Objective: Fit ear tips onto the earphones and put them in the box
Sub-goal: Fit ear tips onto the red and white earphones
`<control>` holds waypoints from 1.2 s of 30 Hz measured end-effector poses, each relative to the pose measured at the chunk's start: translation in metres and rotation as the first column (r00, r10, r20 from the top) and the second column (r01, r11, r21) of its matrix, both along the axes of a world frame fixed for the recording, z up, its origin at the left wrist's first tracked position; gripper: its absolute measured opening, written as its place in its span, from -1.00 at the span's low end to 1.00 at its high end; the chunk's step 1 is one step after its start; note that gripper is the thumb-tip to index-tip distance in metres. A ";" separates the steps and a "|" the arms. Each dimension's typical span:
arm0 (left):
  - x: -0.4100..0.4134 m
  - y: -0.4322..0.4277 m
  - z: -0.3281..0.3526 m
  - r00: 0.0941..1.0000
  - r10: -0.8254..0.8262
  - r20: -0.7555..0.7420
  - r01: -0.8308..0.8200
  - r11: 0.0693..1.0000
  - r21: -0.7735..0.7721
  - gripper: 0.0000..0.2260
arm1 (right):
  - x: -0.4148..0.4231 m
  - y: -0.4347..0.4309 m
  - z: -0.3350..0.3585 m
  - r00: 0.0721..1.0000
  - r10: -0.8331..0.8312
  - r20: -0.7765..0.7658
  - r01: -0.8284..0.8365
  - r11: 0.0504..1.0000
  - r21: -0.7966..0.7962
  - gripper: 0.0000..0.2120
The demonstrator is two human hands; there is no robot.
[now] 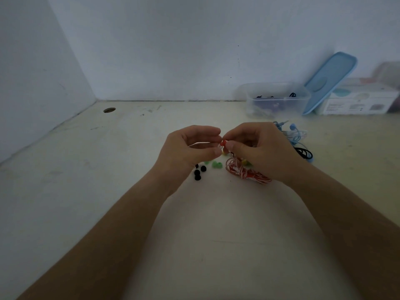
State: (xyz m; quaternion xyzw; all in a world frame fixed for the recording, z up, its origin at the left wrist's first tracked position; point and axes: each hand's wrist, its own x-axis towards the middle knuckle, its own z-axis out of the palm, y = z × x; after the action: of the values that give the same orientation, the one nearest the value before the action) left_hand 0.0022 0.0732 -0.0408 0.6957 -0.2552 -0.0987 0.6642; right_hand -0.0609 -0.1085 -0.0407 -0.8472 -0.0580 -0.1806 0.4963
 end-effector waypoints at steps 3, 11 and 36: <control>0.000 -0.001 -0.001 1.000 -0.005 0.004 0.005 1.000 -0.011 -0.67 | 0.000 0.000 0.000 1.000 -0.001 0.001 0.001 1.000 -0.003 -0.91; 0.001 -0.001 -0.001 0.999 0.020 0.036 -0.018 0.999 -0.040 -0.69 | 0.002 0.000 -0.002 1.000 0.018 -0.014 -0.018 1.000 0.014 -0.92; 0.000 -0.001 -0.001 0.999 0.040 0.005 -0.039 0.999 -0.026 -0.77 | 0.002 -0.003 -0.001 0.999 0.045 0.014 -0.045 0.999 0.028 -0.90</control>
State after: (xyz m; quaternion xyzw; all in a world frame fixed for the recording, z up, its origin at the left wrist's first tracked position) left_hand 0.0018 0.0720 -0.0419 0.6922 -0.2446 -0.0802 0.6742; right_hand -0.0588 -0.1111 -0.0415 -0.8373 -0.0778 -0.1756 0.5119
